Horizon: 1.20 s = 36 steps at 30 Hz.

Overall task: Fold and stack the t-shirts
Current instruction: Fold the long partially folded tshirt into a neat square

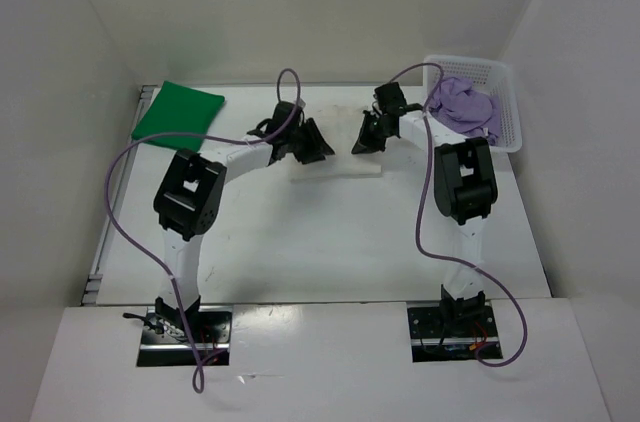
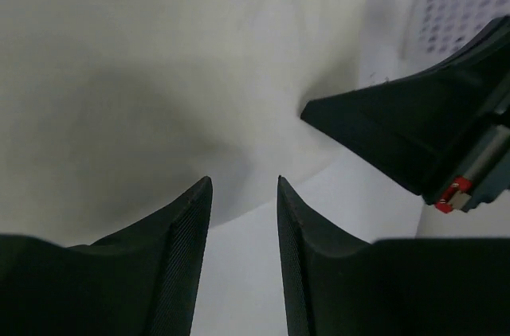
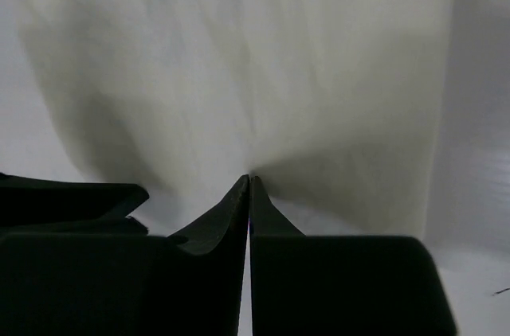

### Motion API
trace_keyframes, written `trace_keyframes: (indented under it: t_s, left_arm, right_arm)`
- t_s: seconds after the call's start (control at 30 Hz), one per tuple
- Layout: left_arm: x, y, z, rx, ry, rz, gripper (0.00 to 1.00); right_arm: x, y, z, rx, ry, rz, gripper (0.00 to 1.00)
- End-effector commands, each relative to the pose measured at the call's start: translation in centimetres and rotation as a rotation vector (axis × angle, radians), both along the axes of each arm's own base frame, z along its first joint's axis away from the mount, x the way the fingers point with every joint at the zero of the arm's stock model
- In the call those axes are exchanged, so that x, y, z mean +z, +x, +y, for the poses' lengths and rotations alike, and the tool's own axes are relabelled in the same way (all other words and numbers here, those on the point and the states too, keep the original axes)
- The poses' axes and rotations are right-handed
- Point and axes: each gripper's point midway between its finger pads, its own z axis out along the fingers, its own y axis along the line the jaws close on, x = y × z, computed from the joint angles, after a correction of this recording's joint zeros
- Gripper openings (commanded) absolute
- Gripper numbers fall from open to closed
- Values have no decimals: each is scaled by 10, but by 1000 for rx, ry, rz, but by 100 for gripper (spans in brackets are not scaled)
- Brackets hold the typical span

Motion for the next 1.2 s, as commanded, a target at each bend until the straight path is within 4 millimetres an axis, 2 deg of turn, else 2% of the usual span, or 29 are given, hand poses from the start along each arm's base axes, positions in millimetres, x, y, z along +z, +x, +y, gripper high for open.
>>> trace_keyframes:
  t_s: [0.0, 0.03, 0.07, 0.1, 0.13, 0.17, 0.2, 0.23, 0.3, 0.33, 0.37, 0.4, 0.47, 0.5, 0.53, 0.6, 0.67, 0.7, 0.73, 0.8, 0.83, 0.87, 0.9, 0.97, 1.0, 1.07, 1.1, 1.13, 1.17]
  left_arm:
    - [-38, -17, 28, 9, 46, 59, 46]
    - [-48, -23, 31, 9, 52, 74, 46]
    - [-44, -28, 31, 10, 34, 74, 46]
    - [-65, -49, 38, 2, 51, 133, 46]
    - [-70, -59, 37, 1, 51, 152, 46]
    - [-69, -66, 39, 7, 44, 152, 46]
    - [-74, -76, 44, 7, 52, 171, 46]
    - [-91, -99, 49, 15, 60, 229, 46]
    - [-89, -120, 50, -2, 45, 248, 46]
    - [-100, -141, 55, -3, 56, 286, 46]
    - [-92, -151, 50, -25, 53, 272, 47]
    - [-94, -162, 52, -22, 63, 290, 48]
    - [-90, -188, 53, -47, 55, 305, 50]
    - [-87, -196, 55, -46, 44, 320, 52]
    - [-70, -201, 53, -59, 27, 283, 53]
    - [-57, -208, 59, -44, 23, 268, 56]
    - [-30, -201, 69, -29, 66, 172, 65]
    - [-20, -192, 76, -5, 79, 136, 68]
    - [0, -179, 81, 18, 71, 81, 72]
    - [13, -154, 101, 60, 80, 26, 82]
    - [10, -144, 105, 69, 95, 27, 84]
    - [23, -127, 105, 67, 91, -10, 88]
    - [14, -111, 110, 58, 121, -27, 90]
    - [10, -95, 105, 15, 151, -55, 91]
    - [6, -75, 104, -6, 181, -76, 95]
    - [0, -59, 97, -42, 194, -99, 95]
    - [-19, -54, 90, -105, 203, -86, 96]
    - [-10, -38, 83, -127, 198, -127, 96]
    - [-14, -33, 79, -157, 200, -128, 96]
  right_arm:
    - [-9, -3, -5, -11, -21, -26, 4]
    - [-21, -13, -7, -11, -30, 7, 4]
    - [-26, -16, -8, -11, -32, 15, 4]
    - [-28, -21, -9, -11, -34, 24, 4]
    - [-35, -32, -7, 0, -38, 39, 4]
    - [-36, -35, -9, -13, -42, 39, 4]
    - [-46, -50, -7, -1, -52, 72, 4]
    - [-43, -54, -4, -3, -55, 60, 4]
    - [-51, -72, -4, 10, -65, 93, 4]
    - [-44, -79, 1, 25, -62, 81, 4]
    - [-45, -85, -1, 18, -61, 92, 4]
    - [-51, -99, 0, 29, -76, 112, 4]
    - [-50, -120, -1, 44, -84, 131, 4]
    - [-49, -130, 3, 52, -82, 135, 4]
    - [-47, -136, 0, 52, -82, 137, 6]
    - [-39, -151, -1, 63, -79, 125, 10]
    - [-29, -152, -1, 62, -70, 99, 16]
    - [-20, -155, -3, 70, -71, 89, 19]
    - [-11, -152, -2, 70, -65, 71, 27]
    - [15, -150, -1, 77, -50, 11, 37]
    - [27, -150, 2, 87, -28, -7, 44]
    - [36, -148, -1, 80, -14, -27, 47]
    - [51, -149, -1, 79, -2, -62, 49]
    - [66, -152, 2, 92, 26, -93, 54]
    - [75, -155, 0, 92, 32, -111, 54]
    - [76, -164, -1, 99, 39, -105, 55]
    - [77, -167, -2, 99, 40, -110, 55]
    - [77, -173, -8, 90, 38, -106, 55]
    - [78, -176, -9, 90, 40, -110, 55]
